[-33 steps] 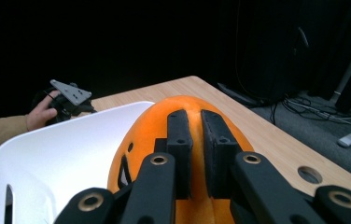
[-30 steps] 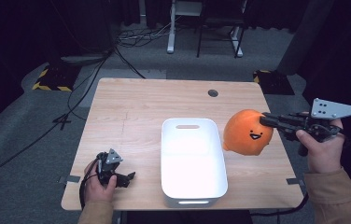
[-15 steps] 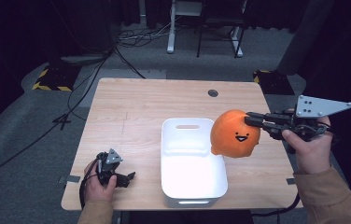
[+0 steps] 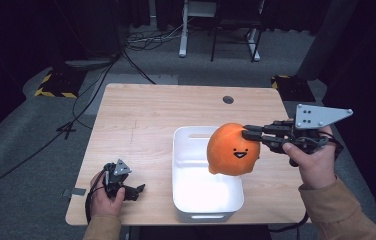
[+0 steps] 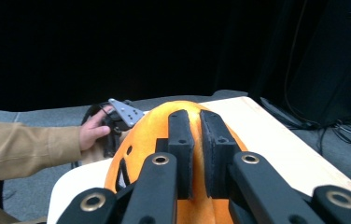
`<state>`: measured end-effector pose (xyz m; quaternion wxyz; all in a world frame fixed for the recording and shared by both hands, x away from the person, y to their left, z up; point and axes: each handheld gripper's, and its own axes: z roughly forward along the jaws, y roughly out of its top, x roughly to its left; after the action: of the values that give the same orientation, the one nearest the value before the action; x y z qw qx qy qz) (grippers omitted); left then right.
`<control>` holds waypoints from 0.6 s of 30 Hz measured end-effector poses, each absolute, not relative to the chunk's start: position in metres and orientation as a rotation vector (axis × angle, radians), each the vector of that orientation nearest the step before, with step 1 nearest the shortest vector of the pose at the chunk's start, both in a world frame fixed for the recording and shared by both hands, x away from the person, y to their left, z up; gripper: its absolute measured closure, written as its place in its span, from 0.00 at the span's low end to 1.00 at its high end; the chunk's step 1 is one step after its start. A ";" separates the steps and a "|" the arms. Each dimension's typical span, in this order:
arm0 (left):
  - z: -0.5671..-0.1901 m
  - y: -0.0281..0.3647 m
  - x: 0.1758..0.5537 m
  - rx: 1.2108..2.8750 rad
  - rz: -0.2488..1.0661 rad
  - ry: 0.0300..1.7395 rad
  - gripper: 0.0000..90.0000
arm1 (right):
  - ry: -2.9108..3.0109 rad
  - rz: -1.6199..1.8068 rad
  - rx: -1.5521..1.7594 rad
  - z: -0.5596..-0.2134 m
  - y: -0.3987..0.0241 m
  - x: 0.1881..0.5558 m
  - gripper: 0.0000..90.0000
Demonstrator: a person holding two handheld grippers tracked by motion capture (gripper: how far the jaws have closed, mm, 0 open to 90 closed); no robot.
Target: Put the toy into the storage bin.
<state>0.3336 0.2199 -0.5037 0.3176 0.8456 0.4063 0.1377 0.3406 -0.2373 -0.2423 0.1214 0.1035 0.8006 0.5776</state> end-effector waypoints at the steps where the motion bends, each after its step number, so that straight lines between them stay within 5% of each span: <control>1: -0.504 0.220 0.334 2.225 0.363 1.068 0.00 | 2.343 1.688 0.298 -0.243 -0.235 0.340 0.93; 18: -0.504 0.220 0.334 2.225 0.362 1.069 0.00 | 2.467 1.637 0.304 -0.282 -0.201 0.334 0.93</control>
<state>0.3335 0.2199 -0.5037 0.3177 0.8455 0.4064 0.1377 0.3338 -0.2013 -0.2822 0.0828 0.1019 0.8260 0.5482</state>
